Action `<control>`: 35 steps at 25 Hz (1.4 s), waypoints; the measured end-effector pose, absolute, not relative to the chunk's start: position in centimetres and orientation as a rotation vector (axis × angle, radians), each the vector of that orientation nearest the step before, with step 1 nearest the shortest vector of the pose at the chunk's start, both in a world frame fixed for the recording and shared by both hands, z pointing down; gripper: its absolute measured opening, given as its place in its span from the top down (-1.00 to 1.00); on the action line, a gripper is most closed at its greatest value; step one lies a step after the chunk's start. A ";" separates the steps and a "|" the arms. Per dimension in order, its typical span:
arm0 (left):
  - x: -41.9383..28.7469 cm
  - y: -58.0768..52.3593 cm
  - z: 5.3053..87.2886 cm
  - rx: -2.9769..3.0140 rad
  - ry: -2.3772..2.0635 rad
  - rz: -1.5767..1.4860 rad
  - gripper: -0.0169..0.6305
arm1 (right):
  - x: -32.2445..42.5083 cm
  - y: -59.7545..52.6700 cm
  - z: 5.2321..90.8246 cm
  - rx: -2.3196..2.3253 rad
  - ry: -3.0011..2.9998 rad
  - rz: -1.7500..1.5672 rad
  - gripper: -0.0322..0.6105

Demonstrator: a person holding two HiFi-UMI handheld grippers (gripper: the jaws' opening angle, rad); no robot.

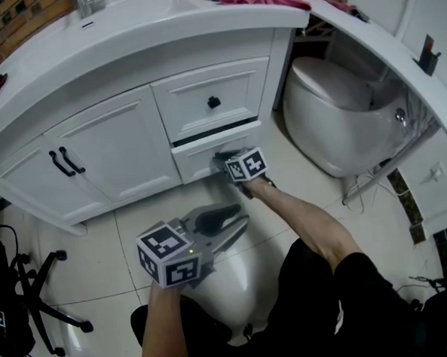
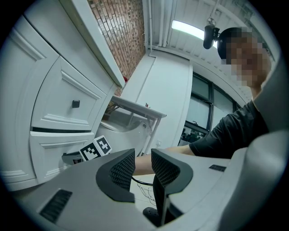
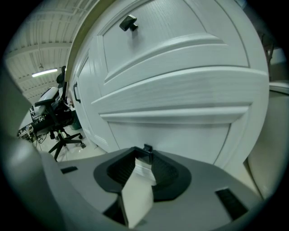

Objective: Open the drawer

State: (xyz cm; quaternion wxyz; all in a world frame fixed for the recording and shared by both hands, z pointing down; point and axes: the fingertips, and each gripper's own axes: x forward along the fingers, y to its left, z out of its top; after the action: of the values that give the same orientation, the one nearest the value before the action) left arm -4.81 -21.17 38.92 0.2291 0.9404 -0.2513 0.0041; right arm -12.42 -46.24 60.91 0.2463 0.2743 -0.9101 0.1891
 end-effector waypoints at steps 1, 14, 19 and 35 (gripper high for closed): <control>-4.8 -21.1 39.0 2.587 -0.694 0.011 0.59 | -12.4 -46.2 60.9 0.746 -2.481 0.517 0.47; -4.9 -20.5 38.7 2.588 -0.705 0.006 0.59 | -11.7 -44.7 61.0 0.704 -2.458 0.516 0.47; -5.0 -20.3 38.7 2.586 -0.713 0.004 0.59 | -11.5 -44.3 61.0 0.694 -2.448 0.510 0.47; -4.4 -19.5 39.0 2.587 -0.714 0.019 0.59 | -10.8 -42.7 61.1 0.642 -2.421 0.468 0.48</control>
State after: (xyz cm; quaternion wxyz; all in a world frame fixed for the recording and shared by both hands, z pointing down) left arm -4.39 -19.51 38.96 0.2270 0.9388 -0.2590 0.0069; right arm -10.84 -42.73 61.12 0.2926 0.2408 -0.9086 0.1756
